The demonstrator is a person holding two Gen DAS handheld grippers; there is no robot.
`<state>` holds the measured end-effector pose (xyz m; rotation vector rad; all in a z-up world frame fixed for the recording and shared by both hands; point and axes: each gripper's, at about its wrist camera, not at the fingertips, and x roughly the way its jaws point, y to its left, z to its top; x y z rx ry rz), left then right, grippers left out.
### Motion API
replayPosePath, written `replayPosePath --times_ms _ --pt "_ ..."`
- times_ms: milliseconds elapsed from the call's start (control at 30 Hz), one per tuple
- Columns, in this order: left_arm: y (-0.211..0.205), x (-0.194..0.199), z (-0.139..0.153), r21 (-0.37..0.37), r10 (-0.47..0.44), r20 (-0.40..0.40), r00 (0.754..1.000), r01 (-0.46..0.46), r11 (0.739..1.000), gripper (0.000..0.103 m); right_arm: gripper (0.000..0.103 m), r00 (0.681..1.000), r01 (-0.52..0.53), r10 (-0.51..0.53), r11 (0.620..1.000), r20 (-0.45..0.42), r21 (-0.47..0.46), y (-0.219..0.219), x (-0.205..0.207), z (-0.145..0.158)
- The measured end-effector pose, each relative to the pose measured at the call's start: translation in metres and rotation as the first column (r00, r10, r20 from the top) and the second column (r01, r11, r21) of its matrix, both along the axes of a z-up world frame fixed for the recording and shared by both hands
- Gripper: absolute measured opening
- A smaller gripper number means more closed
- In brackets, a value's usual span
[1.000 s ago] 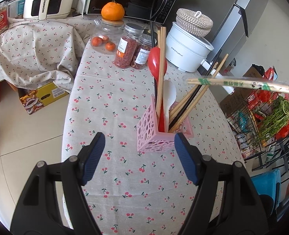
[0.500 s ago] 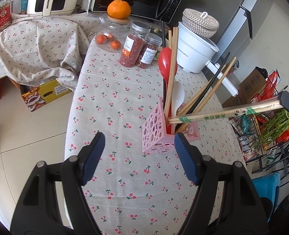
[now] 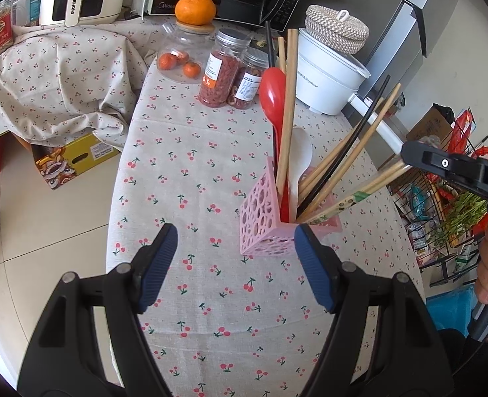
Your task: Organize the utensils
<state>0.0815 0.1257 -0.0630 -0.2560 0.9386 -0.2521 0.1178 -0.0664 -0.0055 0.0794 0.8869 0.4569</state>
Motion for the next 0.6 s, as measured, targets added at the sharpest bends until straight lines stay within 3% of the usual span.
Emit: replayPosePath --times_ms 100,167,233,267,433,600 --pt "-0.003 0.0 0.002 0.005 -0.014 0.008 1.0 0.014 1.0 0.074 0.007 1.0 0.024 -0.024 1.0 -0.011 0.009 -0.003 0.009 -0.007" --pt "-0.007 -0.001 0.003 0.014 -0.023 0.018 1.0 0.022 1.0 0.074 0.018 0.999 0.048 -0.047 0.998 -0.017 0.036 -0.01 0.013 -0.006" --pt "-0.012 -0.002 0.005 0.033 -0.031 0.029 0.999 0.03 0.999 0.079 0.049 0.997 0.075 -0.074 0.995 -0.014 0.067 -0.021 0.012 -0.001" --pt "-0.014 -0.003 0.006 0.045 -0.034 0.035 0.999 0.033 0.998 0.081 0.056 0.996 0.091 -0.091 0.992 -0.003 0.083 -0.026 0.01 0.003" --pt "-0.03 -0.011 0.012 0.102 -0.043 0.055 0.998 0.037 0.994 0.086 0.068 0.987 0.143 -0.149 0.985 0.06 0.093 -0.056 -0.01 0.019" --pt "-0.048 -0.026 0.023 0.121 -0.017 0.092 0.996 0.005 0.993 0.102 0.086 0.972 0.2 -0.205 0.978 0.113 0.058 -0.082 -0.042 0.02"
